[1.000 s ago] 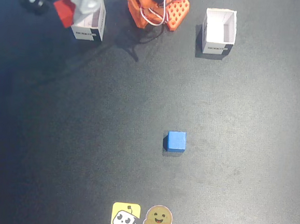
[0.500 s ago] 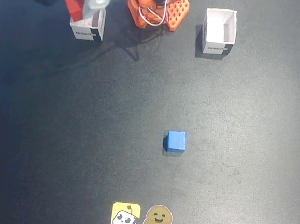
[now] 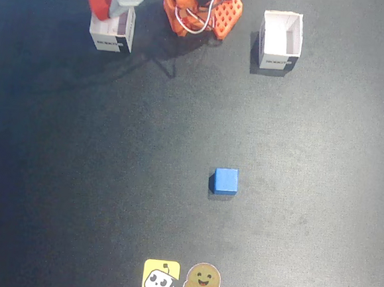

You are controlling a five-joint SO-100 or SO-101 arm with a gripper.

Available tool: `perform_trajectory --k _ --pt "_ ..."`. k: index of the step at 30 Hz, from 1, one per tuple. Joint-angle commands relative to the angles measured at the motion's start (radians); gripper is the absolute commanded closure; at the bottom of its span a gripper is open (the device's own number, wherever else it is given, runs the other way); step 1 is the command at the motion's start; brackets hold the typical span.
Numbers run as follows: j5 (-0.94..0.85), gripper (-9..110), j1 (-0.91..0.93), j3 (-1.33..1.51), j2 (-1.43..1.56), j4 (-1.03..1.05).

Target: Put the red cube in the right box and the blue cube in the left box.

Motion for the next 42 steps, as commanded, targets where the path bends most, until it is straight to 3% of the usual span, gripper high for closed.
perform_trajectory --k 1,14,23,42 --pt "-0.008 84 0.011 -0.011 -0.038 -0.026" --pt "-0.057 83 0.012 -0.029 -0.054 -0.046" --pt "-0.112 92 -0.005 -0.044 -0.081 -0.132" --pt "-0.063 91 -0.408 -0.167 -0.272 -0.285"
